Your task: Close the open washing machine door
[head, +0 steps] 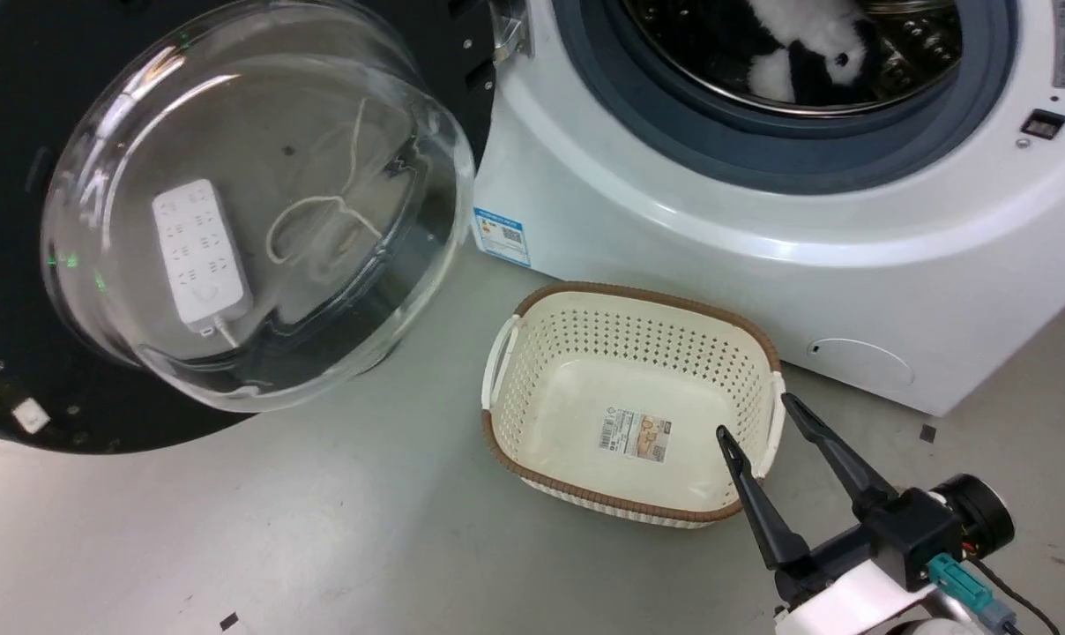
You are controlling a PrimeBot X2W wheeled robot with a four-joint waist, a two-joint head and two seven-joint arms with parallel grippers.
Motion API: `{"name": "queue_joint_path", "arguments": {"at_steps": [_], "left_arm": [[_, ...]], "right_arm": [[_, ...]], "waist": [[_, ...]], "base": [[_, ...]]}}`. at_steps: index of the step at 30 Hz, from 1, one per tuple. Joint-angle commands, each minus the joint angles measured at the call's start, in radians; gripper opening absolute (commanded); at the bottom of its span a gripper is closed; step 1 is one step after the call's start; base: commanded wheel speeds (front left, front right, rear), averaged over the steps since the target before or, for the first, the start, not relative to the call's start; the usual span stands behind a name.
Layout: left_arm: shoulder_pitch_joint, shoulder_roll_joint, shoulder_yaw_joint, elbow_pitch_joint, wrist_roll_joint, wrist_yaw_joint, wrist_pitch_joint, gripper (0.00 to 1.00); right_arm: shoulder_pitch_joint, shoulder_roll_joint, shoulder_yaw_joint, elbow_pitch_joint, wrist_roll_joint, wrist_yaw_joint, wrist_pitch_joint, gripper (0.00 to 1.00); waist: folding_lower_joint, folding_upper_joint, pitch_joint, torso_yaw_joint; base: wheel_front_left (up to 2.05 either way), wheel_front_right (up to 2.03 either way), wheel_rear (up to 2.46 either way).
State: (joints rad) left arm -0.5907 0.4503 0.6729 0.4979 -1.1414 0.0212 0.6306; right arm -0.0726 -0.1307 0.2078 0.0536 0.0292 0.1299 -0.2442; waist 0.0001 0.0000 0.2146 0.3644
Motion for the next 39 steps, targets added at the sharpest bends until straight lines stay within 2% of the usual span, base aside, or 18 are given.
{"name": "queue_joint_path", "arguments": {"at_steps": [1, 6, 12, 13, 15, 16, 17, 18, 22, 23, 24, 30, 34, 35, 39], "left_arm": [[0.008, -0.018, 0.002, -0.010, -0.098, -0.050, 0.144, 0.00], [0.086, -0.066, -0.009, -0.087, -0.166, -0.077, 0.267, 0.00], [0.219, -0.173, -0.032, -0.237, -0.222, -0.104, 0.359, 0.00], [0.289, -0.238, -0.058, -0.328, -0.225, -0.116, 0.376, 0.00], [0.383, -0.331, -0.104, -0.442, -0.232, -0.123, 0.401, 0.00], [0.383, -0.331, -0.104, -0.442, -0.232, -0.123, 0.401, 0.00], [0.428, -0.366, -0.134, -0.489, -0.246, -0.122, 0.411, 0.00], [0.451, -0.378, -0.151, -0.509, -0.255, -0.121, 0.412, 0.00], [0.527, -0.395, -0.209, -0.550, -0.278, -0.120, 0.400, 0.00], [0.552, -0.397, -0.234, -0.560, -0.282, -0.122, 0.389, 0.00], [0.613, -0.399, -0.325, -0.570, -0.329, -0.126, 0.318, 0.00], [0.675, -0.400, -0.530, -0.594, -0.406, -0.135, 0.142, 0.00], [0.649, -0.400, -0.628, -0.583, -0.416, -0.143, 0.039, 0.00], [0.607, -0.400, -0.707, -0.563, -0.424, -0.147, -0.035, 0.00], [0.523, -0.400, -0.785, -0.520, -0.444, -0.150, -0.126, 0.00]], "right_arm": [[-0.021, -0.011, 0.007, 0.005, 0.007, 0.001, -0.015, 1.00], [-0.013, -0.002, -0.002, 0.012, 0.008, 0.001, -0.018, 1.00], [-0.007, 0.021, -0.020, 0.019, 0.011, 0.001, -0.018, 1.00], [0.003, 0.034, -0.035, 0.021, 0.009, 0.001, -0.018, 1.00], [0.016, 0.048, -0.067, 0.017, 0.005, 0.001, -0.018, 1.00], [0.016, 0.048, -0.067, 0.017, 0.005, 0.001, -0.018, 1.00], [0.018, 0.052, -0.086, 0.014, 0.002, 0.001, -0.018, 1.00], [0.018, 0.054, -0.092, 0.013, 0.000, 0.001, -0.018, 1.00], [0.019, 0.059, -0.107, 0.013, -0.010, 0.001, -0.018, 1.00], [0.021, 0.061, -0.115, 0.011, -0.012, 0.001, -0.018, 1.00], [0.028, 0.067, -0.138, 0.006, -0.019, 0.001, -0.018, 1.00], [0.033, 0.074, -0.156, 0.001, -0.029, 0.001, -0.018, 1.00], [0.021, 0.076, -0.161, -0.004, -0.038, 0.001, -0.018, 1.00], [0.007, 0.077, -0.170, -0.010, -0.038, 0.001, -0.018, 1.00], [-0.008, 0.079, -0.180, -0.019, -0.040, 0.001, -0.018, 1.00]], "waist": [[-0.0001, 0.0000, 0.003, 0.012], [-0.0001, 0.0000, -0.020, 0.016], [-0.0001, 0.0000, -0.069, 0.003], [-0.0001, 0.0000, -0.097, -0.014], [-0.0001, 0.0000, -0.131, -0.049], [-0.0001, 0.0000, -0.131, -0.049], [-0.0001, 0.0000, -0.139, -0.072], [-0.0001, 0.0000, -0.142, -0.087], [-0.0001, 0.0000, -0.151, -0.139], [-0.0001, 0.0000, -0.152, -0.155], [-0.0001, 0.0000, -0.153, -0.209], [-0.0001, 0.0000, -0.129, -0.324], [-0.0001, 0.0000, -0.096, -0.408], [-0.0001, 0.0000, -0.064, -0.468], [-0.0001, 0.0000, -0.015, -0.546]], "base": [[0.00, 0.00, 0.00], [0.00, 0.00, 0.00], [0.00, 0.00, 0.00], [0.00, 0.00, 0.00], [0.00, 0.00, 0.00], [0.00, 0.00, 0.00], [0.00, 0.00, 0.00], [0.00, 0.00, 0.00], [0.00, 0.00, 0.00], [0.00, 0.00, 0.00], [0.00, 0.00, 0.00], [0.00, 0.00, 0.00], [0.00, 0.00, 0.00], [0.00, 0.00, 0.00], [0.00, 0.00, 0.00]]}}
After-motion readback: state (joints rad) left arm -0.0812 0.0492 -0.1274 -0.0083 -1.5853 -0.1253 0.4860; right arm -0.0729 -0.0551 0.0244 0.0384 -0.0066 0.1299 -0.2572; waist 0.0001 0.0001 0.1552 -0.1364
